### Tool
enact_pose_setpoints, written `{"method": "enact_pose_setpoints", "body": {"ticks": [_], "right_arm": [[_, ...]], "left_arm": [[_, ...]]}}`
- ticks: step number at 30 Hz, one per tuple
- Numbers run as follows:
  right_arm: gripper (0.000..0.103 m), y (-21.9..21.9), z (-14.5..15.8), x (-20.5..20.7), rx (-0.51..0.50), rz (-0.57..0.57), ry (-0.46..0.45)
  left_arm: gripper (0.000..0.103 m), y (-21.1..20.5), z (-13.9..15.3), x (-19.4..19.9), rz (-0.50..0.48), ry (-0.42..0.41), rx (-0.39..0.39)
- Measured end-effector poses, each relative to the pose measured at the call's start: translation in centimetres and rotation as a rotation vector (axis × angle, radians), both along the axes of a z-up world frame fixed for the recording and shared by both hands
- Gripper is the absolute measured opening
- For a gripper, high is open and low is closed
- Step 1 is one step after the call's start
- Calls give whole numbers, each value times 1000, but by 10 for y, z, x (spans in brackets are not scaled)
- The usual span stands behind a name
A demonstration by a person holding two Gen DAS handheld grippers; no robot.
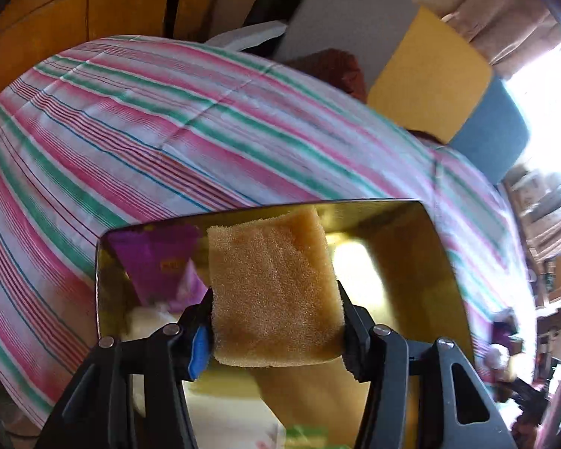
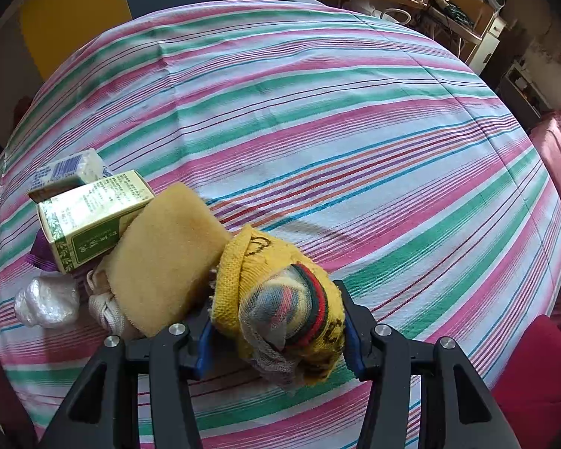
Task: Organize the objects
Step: 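Carry the sponge into the gold tray and open the left gripper while the right gripper holds the sock, then carry the yellow sock into the gold tray and open the right gripper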
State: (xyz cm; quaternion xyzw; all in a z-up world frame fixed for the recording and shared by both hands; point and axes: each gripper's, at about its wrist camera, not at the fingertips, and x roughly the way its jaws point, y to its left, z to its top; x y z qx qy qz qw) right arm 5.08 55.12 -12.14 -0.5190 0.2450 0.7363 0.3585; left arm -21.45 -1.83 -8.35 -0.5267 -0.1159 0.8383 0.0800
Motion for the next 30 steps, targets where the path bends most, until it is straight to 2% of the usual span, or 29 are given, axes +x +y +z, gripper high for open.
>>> {"method": "enact_pose_setpoints", "body": {"ticks": [7,10,14,17,22,30], "right_arm": [[54,-5,1,-1,5,3,-6],[54,-5,1,-1,4,2,-5],[54,-4,1,0,3,0,-4],[54,-4,1,0,3,0,-3],[51,-1,2,1,5,-5,6],[49,-5,17,6,44,-27,64]], "left_arm": [[59,6,-9,-13,-11,1,-44],[65,3,-6,-12,-9,-11,-27],[67,-3,7,-4,-5,17,-19],[67,-8,24,11,1,70,-33],[67,-14,53,56,-9,203,-97],[67,-7,63,119,-93,282,-159]]}}
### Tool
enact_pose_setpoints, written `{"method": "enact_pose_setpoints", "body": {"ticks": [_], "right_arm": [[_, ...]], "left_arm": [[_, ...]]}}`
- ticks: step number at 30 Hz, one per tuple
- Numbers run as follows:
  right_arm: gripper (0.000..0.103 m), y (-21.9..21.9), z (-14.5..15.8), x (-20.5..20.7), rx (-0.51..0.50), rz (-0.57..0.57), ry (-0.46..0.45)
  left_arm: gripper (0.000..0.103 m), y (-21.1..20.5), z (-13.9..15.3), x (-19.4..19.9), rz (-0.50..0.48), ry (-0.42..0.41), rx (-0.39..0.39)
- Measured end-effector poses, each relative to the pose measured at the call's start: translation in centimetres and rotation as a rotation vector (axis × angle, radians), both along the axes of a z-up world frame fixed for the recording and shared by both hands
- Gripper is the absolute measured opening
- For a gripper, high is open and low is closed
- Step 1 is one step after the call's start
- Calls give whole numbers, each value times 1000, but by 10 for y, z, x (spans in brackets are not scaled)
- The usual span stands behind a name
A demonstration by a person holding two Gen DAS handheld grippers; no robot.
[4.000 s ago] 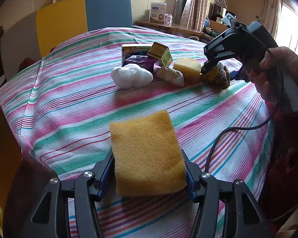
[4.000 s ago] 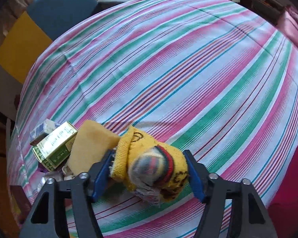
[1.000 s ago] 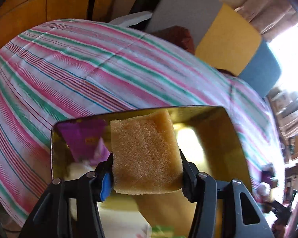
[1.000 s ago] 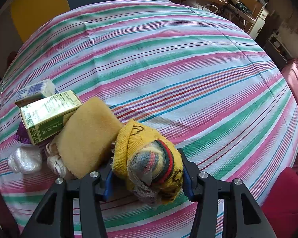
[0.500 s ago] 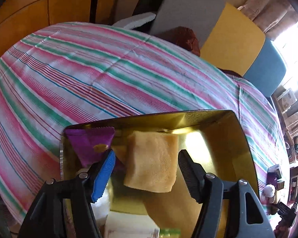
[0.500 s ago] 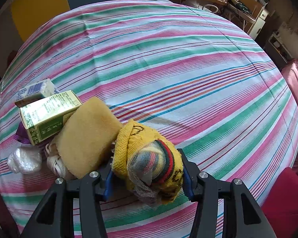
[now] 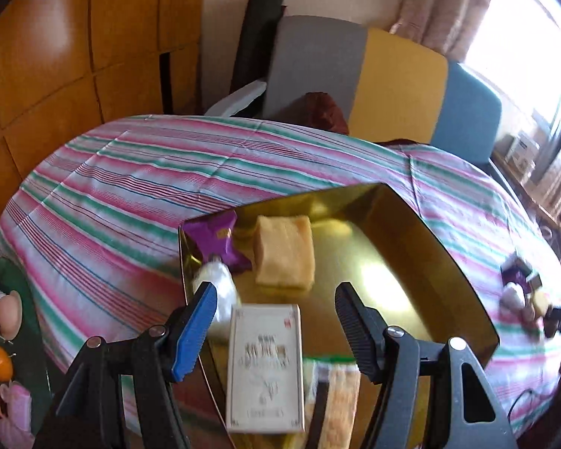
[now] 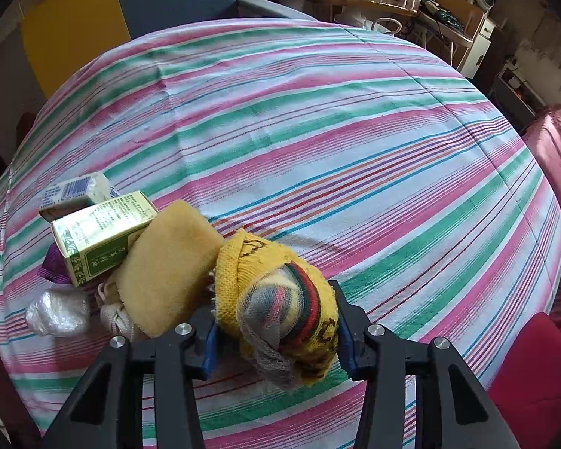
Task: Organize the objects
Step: 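Carry the yellow sock into the gold tray and open the right gripper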
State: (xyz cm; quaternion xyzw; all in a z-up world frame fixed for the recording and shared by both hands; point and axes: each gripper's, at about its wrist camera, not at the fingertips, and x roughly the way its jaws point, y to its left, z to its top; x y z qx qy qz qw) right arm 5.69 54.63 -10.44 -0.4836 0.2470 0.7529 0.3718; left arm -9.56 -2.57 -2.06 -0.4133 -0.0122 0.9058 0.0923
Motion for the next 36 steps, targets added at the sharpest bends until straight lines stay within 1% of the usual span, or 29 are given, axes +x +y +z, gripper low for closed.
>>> {"method": "enact_pose_setpoints", "body": {"ticks": [3,6,10,12,16,20,22,25,29,31,36], "right_arm": [[49,-8,17,3,61,7,64],[49,-14,32,2,103,33,139],[49,-34,48,-2,100,89,210],[49,-48,58,-6,98,136,240],[49,-95,90,-27,91,293,320],[49,-163,122,-61,82,518,388],[49,-200,130,-78,61,632,400],[49,-254,130,-100,14,781,395],[49,-315,113,-128,-60,930,348],[49,-337,101,-142,-93,976,318],[49,-382,66,-180,-147,1037,222]], "left_arm": [[67,4,0,11,-15,16,-14],[67,6,0,18,-22,28,-11],[67,8,-1,24,-34,29,-17],[67,8,-1,25,-33,30,-17],[67,6,-1,28,-30,32,-4],[67,0,0,30,-22,35,6],[67,-4,-1,30,-13,31,10],[67,-10,-3,31,-2,25,12],[67,-23,-8,30,22,8,22],[67,-31,-9,30,42,6,31],[67,-48,-13,28,94,-7,52]]}}
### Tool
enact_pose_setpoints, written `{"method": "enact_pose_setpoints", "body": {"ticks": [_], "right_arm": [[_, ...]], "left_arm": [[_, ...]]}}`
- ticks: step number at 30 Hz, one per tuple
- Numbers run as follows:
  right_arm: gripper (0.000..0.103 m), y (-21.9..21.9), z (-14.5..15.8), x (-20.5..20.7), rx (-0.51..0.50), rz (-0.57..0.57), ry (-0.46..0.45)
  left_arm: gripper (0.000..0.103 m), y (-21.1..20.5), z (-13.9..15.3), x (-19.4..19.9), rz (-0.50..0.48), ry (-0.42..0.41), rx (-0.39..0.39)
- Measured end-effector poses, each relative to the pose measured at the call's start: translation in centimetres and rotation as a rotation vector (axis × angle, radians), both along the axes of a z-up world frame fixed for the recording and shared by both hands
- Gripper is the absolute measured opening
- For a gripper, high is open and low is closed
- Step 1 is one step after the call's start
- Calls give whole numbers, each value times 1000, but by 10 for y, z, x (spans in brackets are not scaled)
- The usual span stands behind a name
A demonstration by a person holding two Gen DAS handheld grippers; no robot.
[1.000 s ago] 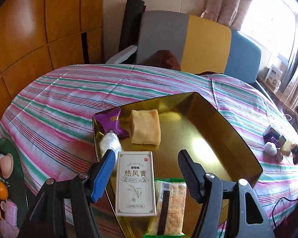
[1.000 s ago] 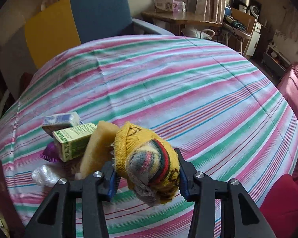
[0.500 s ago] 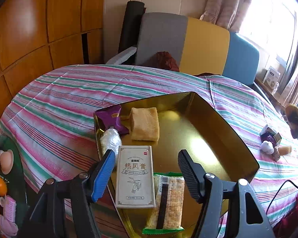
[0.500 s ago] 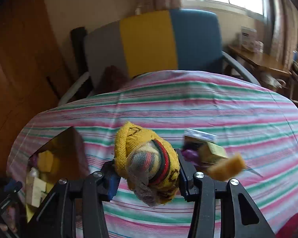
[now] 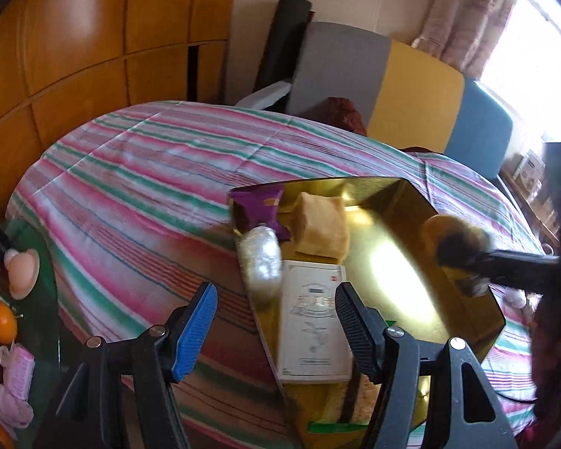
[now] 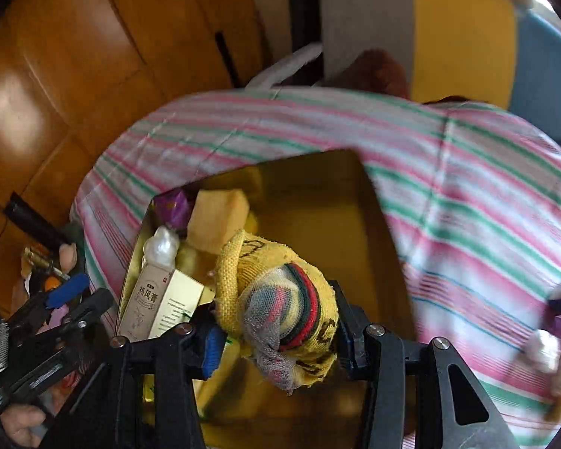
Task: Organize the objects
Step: 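Carry the yellow sock into the gold tray and open the right gripper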
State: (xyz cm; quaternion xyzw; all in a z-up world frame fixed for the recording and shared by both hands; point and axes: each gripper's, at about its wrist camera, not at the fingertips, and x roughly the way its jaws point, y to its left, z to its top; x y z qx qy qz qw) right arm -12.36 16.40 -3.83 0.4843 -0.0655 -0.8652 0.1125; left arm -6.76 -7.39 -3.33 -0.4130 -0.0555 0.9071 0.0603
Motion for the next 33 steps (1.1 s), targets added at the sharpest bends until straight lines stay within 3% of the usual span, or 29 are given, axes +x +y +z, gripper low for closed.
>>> {"method": "enact_pose_setpoints", "body": {"ticks": [8,12,13,15,16,23,33], "right_arm": [[55,-61,-48,-46,28,36,-102],[63,-71,-58,-59,-56,67,-117],[65,-69,-56,-58,-74,61,-107],[83,-64,-52,-54,-118,59,-83],[85,-61,-50,-50,-138,60,-76],[86,-44,-37,-26,-141,30,-48],[87,-9,-7,19,-68,-15,52]], "left_arm": [[67,-13,-13,-1,29,-43,9],[67,-15,-16,1,29,-48,11],[67,-16,-17,2,31,-48,11],[67,-15,-16,1,31,-46,10],[67,-15,-16,2,30,-42,9],[67,-5,-8,6,10,-14,-10],[67,24,5,14,-60,15,-46]]}}
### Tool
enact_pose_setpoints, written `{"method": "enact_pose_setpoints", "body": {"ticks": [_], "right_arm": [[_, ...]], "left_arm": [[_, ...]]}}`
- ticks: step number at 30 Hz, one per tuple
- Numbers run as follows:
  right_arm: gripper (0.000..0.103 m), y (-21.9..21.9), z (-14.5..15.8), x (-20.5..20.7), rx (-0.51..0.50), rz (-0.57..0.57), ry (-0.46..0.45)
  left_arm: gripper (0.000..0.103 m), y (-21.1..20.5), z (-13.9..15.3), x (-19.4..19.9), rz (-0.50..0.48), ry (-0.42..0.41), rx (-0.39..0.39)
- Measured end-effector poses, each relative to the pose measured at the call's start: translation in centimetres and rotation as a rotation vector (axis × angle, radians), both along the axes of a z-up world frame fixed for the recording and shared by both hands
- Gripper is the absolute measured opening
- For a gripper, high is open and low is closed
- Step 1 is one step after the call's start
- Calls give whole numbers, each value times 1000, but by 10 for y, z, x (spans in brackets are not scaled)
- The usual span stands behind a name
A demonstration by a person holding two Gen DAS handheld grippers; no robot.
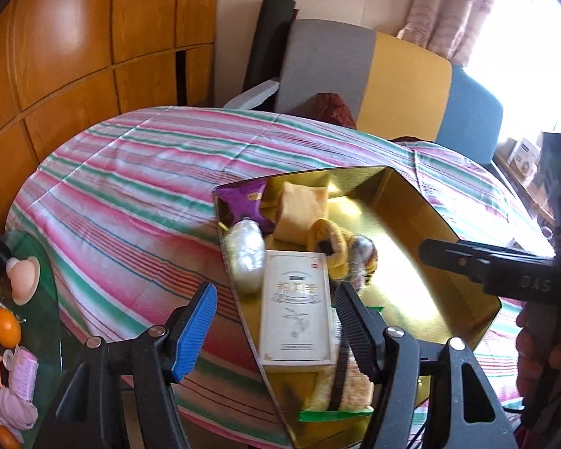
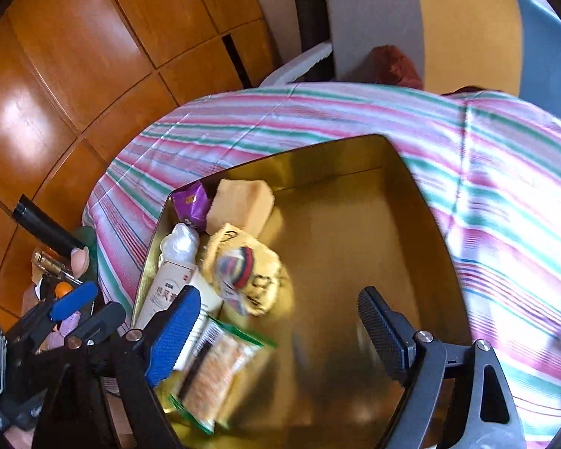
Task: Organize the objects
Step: 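Carry the yellow sock into the gold tray and open the right gripper, then move the left gripper to the white plastic-wrapped ball and grasp it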
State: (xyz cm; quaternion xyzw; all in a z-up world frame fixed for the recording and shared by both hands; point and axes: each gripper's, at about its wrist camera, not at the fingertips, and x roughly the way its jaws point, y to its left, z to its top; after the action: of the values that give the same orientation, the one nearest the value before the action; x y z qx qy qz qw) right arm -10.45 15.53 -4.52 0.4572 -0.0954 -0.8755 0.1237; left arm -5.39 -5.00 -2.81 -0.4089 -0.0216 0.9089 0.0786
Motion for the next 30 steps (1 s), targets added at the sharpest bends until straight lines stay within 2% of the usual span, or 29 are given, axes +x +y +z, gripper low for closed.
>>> {"method": "enact_pose_setpoints", "body": {"ticks": [8,16,22,26,30], "right_arm": [[88,57,23,37,29,-91,69],[89,143,39,74,85,-261,106],[89,231,41,109,149,-463,108],[89,296,33,138,187,-669,120],[89,347,10,168,120,-865,107]], "left_arm": [[67,32,10,7,-80,22,-29],[67,76,15,10,-188,24,-45],[67,107,11,7,-258,-27,-29],[67,135,12,10,-330,-39,-19],[67,170,16,17,-429,-38,-26]]}}
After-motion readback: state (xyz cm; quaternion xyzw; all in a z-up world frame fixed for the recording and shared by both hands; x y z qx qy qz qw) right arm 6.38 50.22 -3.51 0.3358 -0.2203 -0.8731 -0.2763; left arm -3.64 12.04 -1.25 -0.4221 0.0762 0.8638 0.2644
